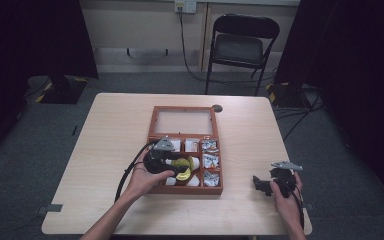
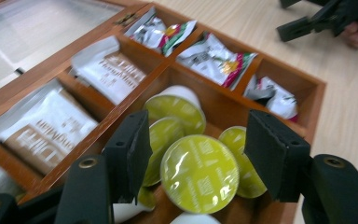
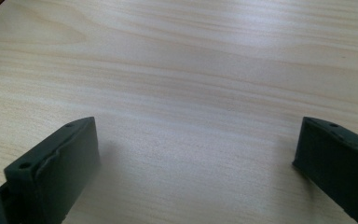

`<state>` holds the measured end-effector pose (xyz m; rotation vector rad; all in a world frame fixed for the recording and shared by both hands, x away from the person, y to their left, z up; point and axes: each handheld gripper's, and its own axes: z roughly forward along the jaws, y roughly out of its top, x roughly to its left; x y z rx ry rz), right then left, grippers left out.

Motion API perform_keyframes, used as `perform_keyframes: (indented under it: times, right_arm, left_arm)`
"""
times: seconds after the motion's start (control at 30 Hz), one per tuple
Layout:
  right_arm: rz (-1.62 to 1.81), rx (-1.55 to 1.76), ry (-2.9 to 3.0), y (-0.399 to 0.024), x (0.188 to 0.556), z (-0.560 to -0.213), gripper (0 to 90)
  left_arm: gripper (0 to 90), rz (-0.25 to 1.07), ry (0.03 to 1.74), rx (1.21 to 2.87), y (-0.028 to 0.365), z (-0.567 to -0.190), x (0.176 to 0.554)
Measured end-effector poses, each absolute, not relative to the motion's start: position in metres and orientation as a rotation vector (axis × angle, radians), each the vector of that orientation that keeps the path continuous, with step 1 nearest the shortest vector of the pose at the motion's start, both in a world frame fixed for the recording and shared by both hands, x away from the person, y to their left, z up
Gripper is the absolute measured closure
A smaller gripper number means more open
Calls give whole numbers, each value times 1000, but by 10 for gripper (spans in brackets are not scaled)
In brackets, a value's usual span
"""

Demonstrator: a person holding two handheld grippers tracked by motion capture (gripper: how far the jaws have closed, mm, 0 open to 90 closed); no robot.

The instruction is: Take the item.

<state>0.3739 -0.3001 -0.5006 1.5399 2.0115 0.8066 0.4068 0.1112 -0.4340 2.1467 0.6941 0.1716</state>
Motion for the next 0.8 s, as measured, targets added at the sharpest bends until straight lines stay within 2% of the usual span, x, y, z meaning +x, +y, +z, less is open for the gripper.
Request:
perform_keyframes:
  times: [0.3, 0.5, 0.63, 0.8]
  right_arm:
    - [806, 1543, 2009, -300, 374, -501, 0]
    - [806, 1543, 2010, -300, 374, -501, 0]
    - [806, 1544, 2009, -300, 374, -501, 0]
    - [806, 1544, 2009, -300, 374, -501, 0]
  left_arm:
    - [417, 126, 711, 2223, 108, -454, 410]
    - [373, 115, 701, 2253, 103, -455, 409]
    - [309, 99, 672, 2281, 97, -458, 408]
    - [310, 122, 665, 2338, 89, -462, 405]
